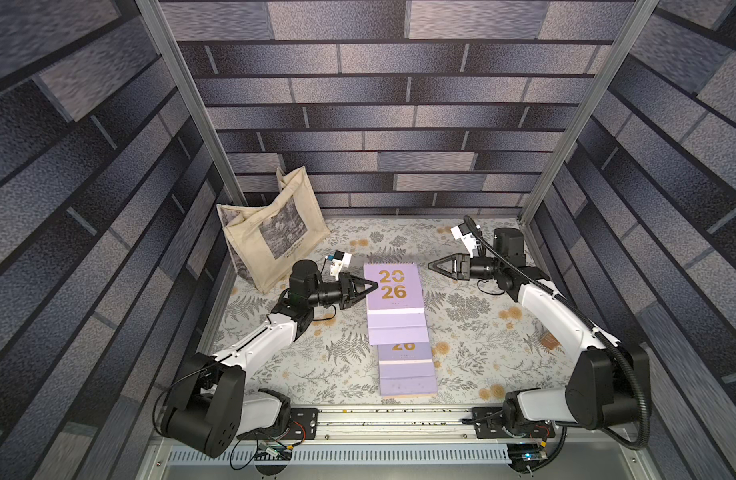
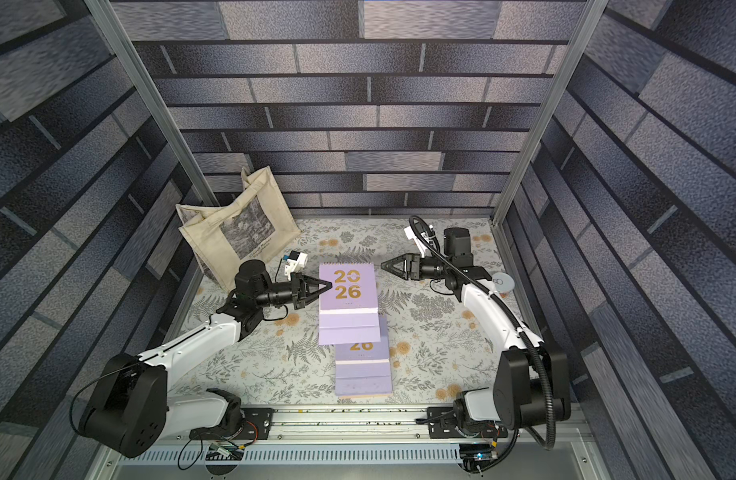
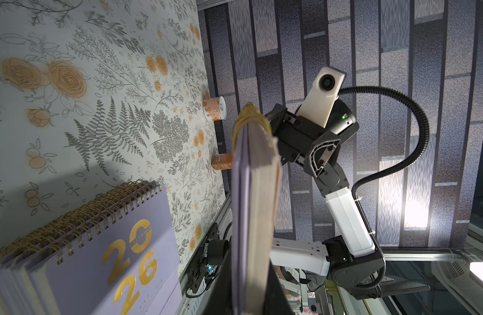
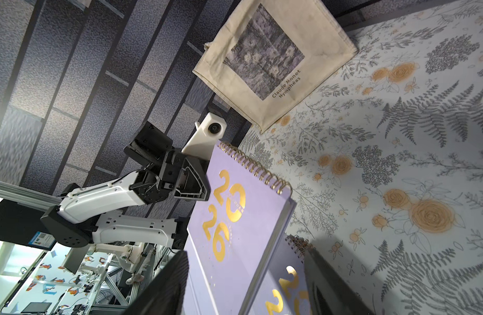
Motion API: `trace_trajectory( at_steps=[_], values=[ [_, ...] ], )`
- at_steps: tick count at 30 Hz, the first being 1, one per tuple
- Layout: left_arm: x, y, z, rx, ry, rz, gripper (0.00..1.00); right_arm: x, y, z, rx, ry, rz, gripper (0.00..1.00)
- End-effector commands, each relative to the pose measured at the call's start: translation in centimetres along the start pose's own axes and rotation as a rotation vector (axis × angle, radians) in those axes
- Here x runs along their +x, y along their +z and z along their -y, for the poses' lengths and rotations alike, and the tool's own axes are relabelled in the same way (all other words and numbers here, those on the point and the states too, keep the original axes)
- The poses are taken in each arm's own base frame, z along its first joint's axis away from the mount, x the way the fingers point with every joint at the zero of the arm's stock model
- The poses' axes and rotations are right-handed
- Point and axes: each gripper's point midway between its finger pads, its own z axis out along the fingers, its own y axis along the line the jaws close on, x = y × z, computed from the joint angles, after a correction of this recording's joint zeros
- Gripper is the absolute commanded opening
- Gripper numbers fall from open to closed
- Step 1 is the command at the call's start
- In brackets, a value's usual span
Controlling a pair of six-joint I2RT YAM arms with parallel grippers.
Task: Stack the calendars
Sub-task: Place the calendar at the calendar.
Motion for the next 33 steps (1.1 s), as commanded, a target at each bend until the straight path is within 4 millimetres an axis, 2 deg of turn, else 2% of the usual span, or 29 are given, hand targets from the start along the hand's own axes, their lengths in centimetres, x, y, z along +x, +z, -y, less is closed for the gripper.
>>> trace_trajectory(
  at_steps=[1,8,15,25,28,30,33],
  values=[
    [-1.3,-0.4,2.9,0.071,0.092,0.069,0.00,2.1,0.0,-0.4,-0.044,0.043,-0.040,0.70],
    [-1.3,1.1,3.0,0.117,0.080,0.042,0.00,4.9,0.5,-1.1,-0.114,0.060,-0.086,0.70],
    [-0.7,1.7,3.5,0.134,0.091,0.003,0.00,4.6,0.4,-2.2,-0.154,0.022,-0.080,0.70],
    [-0.1,2.2,4.3,0.154,0.121,-0.026,0.00,4.4,2.0,-2.2,-0.194,0.030,-0.113,0.69],
    [0.1,2.4,4.6,0.163,0.129,-0.037,0.00,4.3,2.5,-2.1,-0.202,0.035,-0.125,0.66],
    [0.4,2.6,4.8,0.169,0.136,-0.055,0.00,4.2,2.7,-2.0,-0.198,0.031,-0.123,0.60],
    [0.9,2.9,4.6,0.168,0.137,-0.074,0.00,4.0,3.0,-2.0,-0.207,0.029,-0.125,0.29]
  ],
)
